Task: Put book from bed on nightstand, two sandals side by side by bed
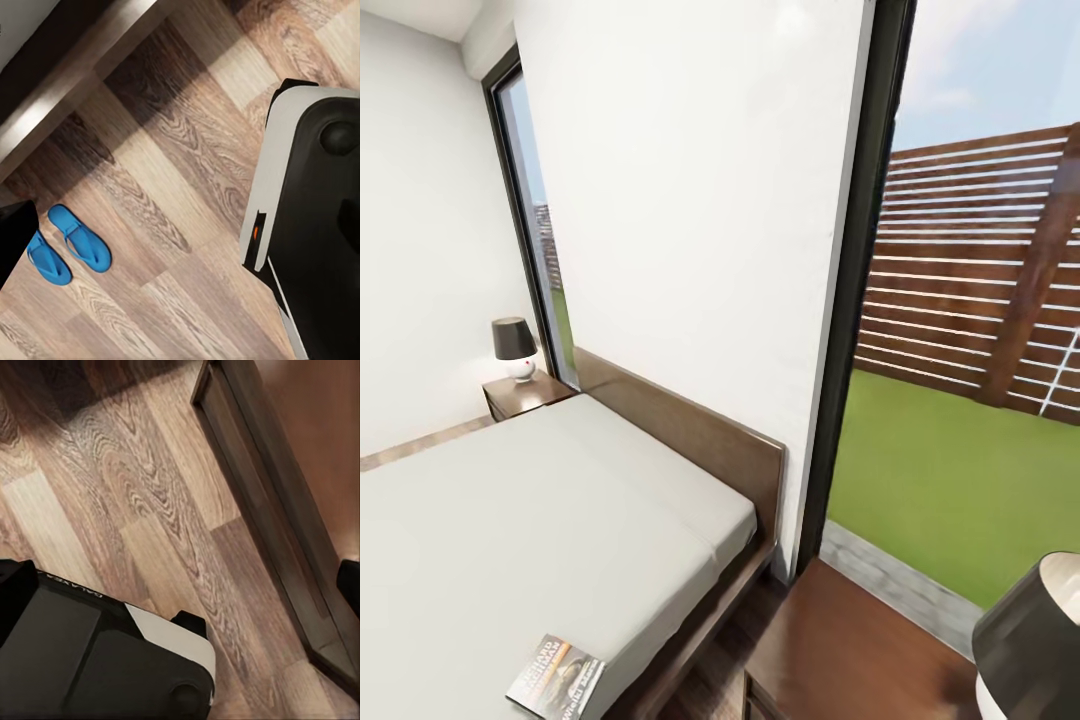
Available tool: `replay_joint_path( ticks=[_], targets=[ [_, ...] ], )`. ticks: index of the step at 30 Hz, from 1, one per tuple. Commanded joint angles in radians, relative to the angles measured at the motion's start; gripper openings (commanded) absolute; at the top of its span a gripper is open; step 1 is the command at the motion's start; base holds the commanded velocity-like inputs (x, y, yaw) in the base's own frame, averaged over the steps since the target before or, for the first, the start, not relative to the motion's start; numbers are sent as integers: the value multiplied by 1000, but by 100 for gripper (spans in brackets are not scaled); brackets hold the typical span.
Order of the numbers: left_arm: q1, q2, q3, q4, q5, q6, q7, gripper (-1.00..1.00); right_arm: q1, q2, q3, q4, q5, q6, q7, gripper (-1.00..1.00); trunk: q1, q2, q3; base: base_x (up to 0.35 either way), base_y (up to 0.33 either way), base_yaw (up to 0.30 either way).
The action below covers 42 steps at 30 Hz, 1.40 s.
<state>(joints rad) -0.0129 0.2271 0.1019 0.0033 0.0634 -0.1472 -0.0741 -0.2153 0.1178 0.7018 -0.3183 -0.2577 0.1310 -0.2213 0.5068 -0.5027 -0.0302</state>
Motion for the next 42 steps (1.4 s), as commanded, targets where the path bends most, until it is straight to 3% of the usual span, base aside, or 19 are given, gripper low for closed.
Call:
replay_joint_path(
  ticks=[1,9,21,42],
  targets=[
    [-1,-1,7,1,7,-2,-7,100,-1,-1,8,8,-9,6,-7,100,-3,5,1,0,0,0],
    [-1,-17,7,1,7,-3,-7,100,-1,-2,8,58,-12,6,-5,100,-34,61,26,0,0,0],
    [-1,-31,6,1,7,-6,-7,100,1,-4,11,86,-11,6,-2,100,-34,61,26,0,0,0],
    [-3,-34,6,1,6,-9,-8,100,4,-9,6,86,-12,4,1,100,-34,61,26,0,0,1]
  ],
)
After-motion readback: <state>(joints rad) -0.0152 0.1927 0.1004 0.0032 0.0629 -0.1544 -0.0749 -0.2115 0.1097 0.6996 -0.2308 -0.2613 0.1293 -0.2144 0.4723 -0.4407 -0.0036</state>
